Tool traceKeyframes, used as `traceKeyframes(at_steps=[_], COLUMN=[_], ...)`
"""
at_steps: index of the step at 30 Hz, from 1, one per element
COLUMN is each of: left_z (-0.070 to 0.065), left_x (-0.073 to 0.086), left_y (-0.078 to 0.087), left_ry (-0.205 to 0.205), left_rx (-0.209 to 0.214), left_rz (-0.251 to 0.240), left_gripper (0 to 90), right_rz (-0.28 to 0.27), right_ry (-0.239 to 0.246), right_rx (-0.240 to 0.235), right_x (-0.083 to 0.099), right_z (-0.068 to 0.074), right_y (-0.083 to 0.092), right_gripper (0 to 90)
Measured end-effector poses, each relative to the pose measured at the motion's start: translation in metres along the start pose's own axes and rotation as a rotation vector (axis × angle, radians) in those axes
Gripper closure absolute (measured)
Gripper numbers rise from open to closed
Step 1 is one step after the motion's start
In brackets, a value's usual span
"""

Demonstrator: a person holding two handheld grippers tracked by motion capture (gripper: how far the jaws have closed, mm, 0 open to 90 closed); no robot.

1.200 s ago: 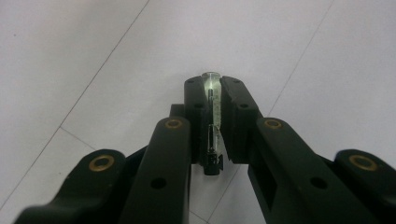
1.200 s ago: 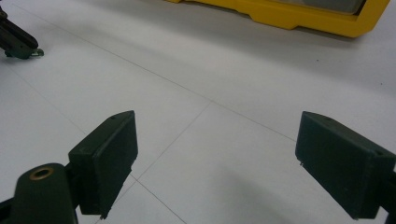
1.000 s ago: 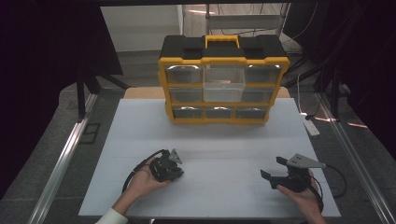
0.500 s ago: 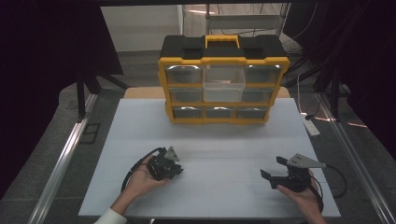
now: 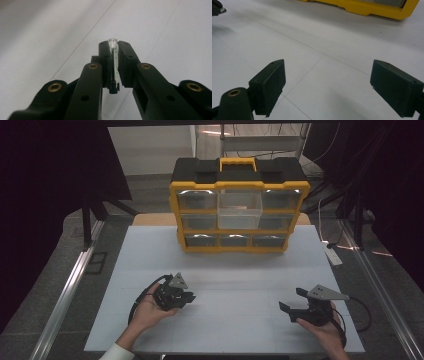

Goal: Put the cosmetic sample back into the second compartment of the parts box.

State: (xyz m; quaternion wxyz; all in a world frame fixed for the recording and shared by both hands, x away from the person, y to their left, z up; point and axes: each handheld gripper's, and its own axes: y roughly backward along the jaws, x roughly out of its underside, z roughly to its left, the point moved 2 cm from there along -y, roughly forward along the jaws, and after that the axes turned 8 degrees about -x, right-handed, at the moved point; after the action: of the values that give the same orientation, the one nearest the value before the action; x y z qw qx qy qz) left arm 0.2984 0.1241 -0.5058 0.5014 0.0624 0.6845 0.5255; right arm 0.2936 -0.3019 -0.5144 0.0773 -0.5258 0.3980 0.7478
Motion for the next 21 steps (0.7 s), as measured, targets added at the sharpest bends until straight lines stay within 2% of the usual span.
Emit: traceKeyframes(at_steps=[16, 21], left_z=[0.004, 0.006], left_x=[-0.005, -0.005], left_y=[0.017, 0.021], left_ry=[0.041, 0.066], left_rx=[0.003, 0.007], left_rz=[-0.125, -0.162], left_gripper=[80.8, 80.8], right_rz=[-0.001, -0.002], right_ry=[0.0, 0.0], right_rx=[0.001, 0.0], right_x=[0.0, 0.0], right_z=[0.0, 0.0], right_y=[0.0, 0.0], right_gripper=[13.3, 13.3])
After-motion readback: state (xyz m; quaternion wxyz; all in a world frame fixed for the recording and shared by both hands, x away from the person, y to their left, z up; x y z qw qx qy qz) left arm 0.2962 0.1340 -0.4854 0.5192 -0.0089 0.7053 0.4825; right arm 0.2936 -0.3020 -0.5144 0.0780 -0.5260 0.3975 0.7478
